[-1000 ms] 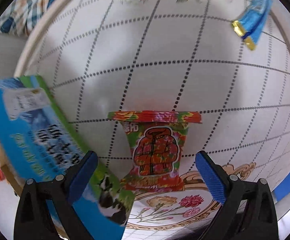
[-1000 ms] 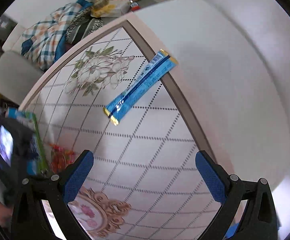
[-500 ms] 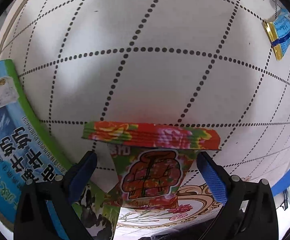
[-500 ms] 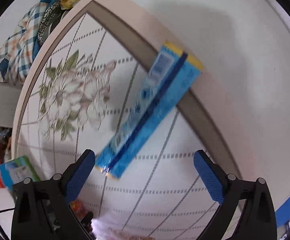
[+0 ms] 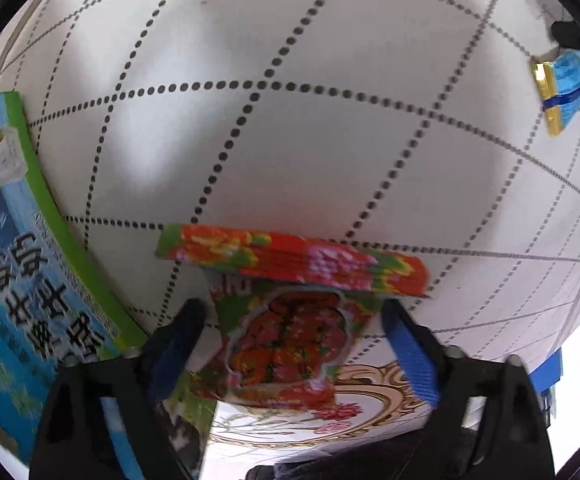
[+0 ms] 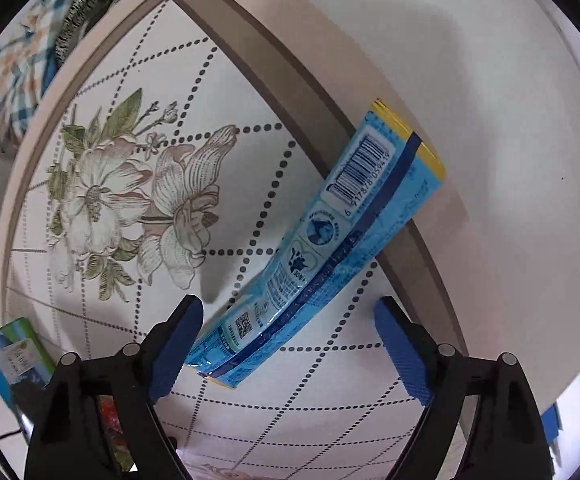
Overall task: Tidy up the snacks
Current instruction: 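Grasp the red-green snack bag with the left tool while the right tool grasps the blue stick pack, then lower the snack bag into the box with the left tool while the right tool lowers the stick pack, then open both tools and lift them away from the box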
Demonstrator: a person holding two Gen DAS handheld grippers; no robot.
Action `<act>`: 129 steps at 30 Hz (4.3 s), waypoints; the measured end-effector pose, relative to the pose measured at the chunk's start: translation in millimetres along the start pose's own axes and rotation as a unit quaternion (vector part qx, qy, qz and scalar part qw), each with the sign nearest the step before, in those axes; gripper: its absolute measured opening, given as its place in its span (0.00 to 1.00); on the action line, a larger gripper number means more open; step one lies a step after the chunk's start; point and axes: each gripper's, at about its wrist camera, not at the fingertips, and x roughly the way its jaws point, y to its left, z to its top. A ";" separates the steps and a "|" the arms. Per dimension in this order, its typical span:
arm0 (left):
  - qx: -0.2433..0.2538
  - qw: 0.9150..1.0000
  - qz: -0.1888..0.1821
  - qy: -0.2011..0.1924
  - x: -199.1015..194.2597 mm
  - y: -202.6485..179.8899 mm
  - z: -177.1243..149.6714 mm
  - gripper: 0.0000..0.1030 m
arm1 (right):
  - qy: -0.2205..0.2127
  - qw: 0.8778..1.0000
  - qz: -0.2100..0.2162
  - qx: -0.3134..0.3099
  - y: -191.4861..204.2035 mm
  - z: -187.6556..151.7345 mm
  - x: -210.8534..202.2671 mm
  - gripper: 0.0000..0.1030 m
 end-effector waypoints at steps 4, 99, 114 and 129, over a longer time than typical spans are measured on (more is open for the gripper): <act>0.005 1.000 0.002 -0.016 -4.3 -17.1 -14.7 0.46 | -0.019 0.998 -0.037 -0.043 23.2 0.1 -4.0 0.63; -0.157 0.966 -0.164 -0.126 -43.0 245.3 -154.5 0.40 | -0.066 0.974 0.086 -0.199 294.9 -320.5 -43.4 0.14; -0.174 0.960 -0.184 -0.124 -42.6 250.1 -139.1 0.56 | -0.066 0.972 0.043 -0.223 301.2 -322.4 -46.7 0.39; -0.214 0.947 -0.069 -0.230 -87.9 267.8 -209.0 0.99 | -0.114 0.952 -0.011 -0.285 299.7 -350.9 -84.6 0.89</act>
